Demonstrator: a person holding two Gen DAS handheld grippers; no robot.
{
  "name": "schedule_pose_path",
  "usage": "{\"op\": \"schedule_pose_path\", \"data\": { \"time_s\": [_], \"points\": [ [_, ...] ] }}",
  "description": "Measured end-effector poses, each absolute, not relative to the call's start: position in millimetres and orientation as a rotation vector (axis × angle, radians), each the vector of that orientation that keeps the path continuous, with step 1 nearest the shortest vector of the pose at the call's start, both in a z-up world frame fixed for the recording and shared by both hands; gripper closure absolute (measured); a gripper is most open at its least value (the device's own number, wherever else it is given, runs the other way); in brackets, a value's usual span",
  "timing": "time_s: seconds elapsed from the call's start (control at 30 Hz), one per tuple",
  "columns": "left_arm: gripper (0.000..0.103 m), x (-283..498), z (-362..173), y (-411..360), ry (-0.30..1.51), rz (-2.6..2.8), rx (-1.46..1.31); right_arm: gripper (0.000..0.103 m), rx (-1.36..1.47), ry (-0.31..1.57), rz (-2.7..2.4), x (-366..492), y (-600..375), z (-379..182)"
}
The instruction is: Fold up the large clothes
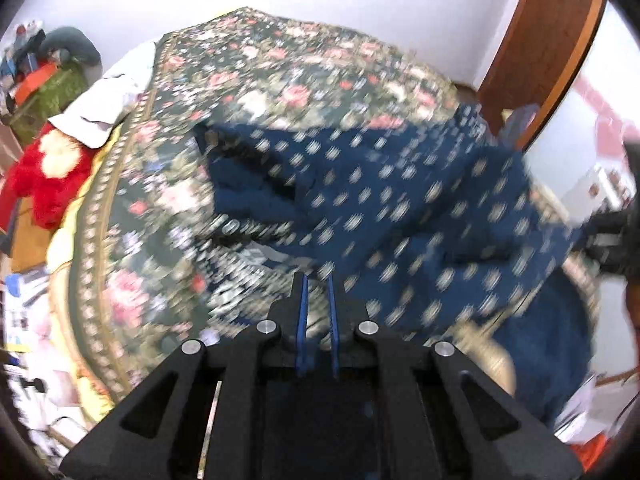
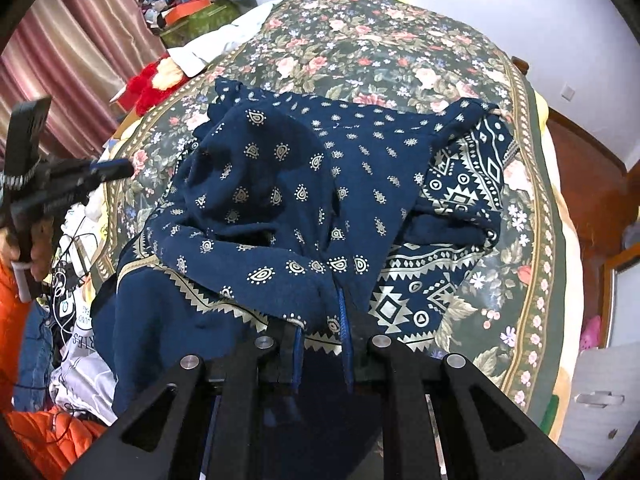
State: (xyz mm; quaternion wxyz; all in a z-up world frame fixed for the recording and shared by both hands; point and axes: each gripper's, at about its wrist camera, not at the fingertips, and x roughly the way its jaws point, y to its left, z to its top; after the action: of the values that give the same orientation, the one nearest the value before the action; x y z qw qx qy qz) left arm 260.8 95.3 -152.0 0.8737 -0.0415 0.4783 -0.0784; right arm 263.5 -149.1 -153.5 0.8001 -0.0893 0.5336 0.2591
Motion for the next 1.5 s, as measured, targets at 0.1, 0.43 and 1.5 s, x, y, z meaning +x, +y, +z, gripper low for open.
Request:
{"op": "schedule_pose_path", "data": {
  "time_s": [0.1,0.43,1.5],
  "points": [
    [0.084,279,-160,75,1.019,-0.25,-0.152,0.092,-0.182,1.138,0.553,262,-152,-157],
    [0.061,290,-221,33,1.119,-0.247,0.046,0.092,-0.241,1.182,0.532,250,-171,-165],
    [0.029,334,-256,74,1.126,-0.125,-0.028,0.007,-0.461,1.042,0.255,341,-136,-229]
  ]
}}
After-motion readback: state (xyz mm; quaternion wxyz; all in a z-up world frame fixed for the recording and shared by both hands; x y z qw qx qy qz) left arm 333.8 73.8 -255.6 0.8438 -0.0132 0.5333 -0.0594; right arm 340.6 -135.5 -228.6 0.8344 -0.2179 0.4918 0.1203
